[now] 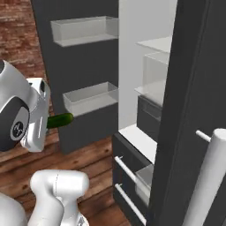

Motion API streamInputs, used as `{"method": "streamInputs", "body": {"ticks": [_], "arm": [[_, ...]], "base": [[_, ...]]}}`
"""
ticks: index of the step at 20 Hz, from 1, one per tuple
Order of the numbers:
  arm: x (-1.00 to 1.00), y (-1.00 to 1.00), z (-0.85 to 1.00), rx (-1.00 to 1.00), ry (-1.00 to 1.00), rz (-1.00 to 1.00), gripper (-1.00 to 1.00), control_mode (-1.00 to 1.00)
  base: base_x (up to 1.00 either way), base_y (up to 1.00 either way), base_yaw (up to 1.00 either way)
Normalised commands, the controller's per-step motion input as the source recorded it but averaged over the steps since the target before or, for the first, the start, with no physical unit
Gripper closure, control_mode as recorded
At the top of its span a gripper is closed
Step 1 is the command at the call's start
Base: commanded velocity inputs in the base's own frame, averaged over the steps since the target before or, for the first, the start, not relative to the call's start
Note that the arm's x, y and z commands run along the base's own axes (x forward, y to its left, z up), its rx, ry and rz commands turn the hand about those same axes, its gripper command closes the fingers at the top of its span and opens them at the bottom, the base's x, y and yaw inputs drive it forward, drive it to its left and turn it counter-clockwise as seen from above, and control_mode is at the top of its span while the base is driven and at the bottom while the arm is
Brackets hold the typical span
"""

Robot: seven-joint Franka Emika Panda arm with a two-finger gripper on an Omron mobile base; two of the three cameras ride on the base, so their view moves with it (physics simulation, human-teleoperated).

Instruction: Place the beer on the top shelf of the fridge to keep it out of children's reach, and place the cucumbers on lower shelves for easy access.

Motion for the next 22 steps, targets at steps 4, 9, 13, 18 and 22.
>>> {"method": "streamInputs", "body": {"ticks": [4,9,13,18,22], "arm": [[0.00,0.00,0.00,0.00,0.00,0.00,1.00,1.00],[0.00,0.00,0.00,0.00,0.00,0.00,1.00,1.00],[0.00,0.00,0.00,0.00,0.00,0.00,1.00,1.00],[0.00,0.00,0.00,0.00,0.00,0.00,1.00,1.00],[0.00,0.00,0.00,0.00,0.00,0.00,1.00,1.00]], "base": [[0.81,0.32,-0.59],[0.44,0.02,-0.59],[0.19,-0.13,-0.55],[0.25,-0.02,-0.47],[0.28,-0.07,-0.42]]}}
